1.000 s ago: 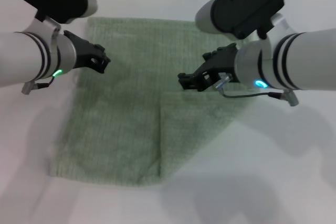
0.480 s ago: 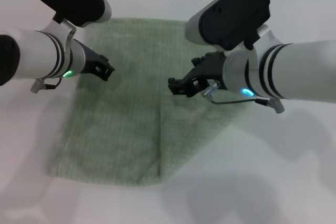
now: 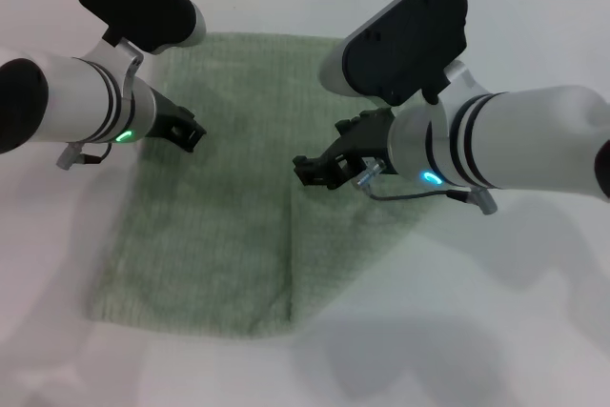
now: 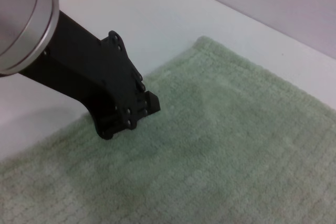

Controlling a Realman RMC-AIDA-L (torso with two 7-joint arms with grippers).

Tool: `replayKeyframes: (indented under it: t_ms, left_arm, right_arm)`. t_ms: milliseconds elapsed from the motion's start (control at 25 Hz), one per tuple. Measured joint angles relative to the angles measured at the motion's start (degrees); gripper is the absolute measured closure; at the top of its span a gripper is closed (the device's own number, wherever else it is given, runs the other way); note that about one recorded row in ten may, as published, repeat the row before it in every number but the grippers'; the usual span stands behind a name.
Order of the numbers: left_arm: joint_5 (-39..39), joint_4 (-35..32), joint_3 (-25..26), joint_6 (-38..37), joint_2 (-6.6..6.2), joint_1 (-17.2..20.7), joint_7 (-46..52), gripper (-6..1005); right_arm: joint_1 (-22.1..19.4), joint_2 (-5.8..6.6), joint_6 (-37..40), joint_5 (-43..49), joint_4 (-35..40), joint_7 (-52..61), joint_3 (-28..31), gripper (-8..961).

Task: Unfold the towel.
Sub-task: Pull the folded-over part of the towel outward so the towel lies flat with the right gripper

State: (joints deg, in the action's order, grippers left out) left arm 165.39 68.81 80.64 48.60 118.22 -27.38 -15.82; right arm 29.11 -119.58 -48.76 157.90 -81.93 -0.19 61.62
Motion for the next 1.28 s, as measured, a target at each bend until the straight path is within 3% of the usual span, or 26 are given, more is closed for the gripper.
replayKeyframes:
  t_ms: [760, 1280]
  left_arm:
    - [0.0, -1.1, 1.3, -0.3, -0.10, -0.5, 0.0, 1001]
    - [0.0, -1.1, 1.2, -0.3, -0.18, -0.5, 0.0, 1001]
  right_arm:
    - [5.4, 0.14, 4.1, -9.1, 9.9, -2.4, -0.1, 257]
    - [5.7, 0.21, 4.0, -10.3, 11.0, -2.9, -0.7, 293]
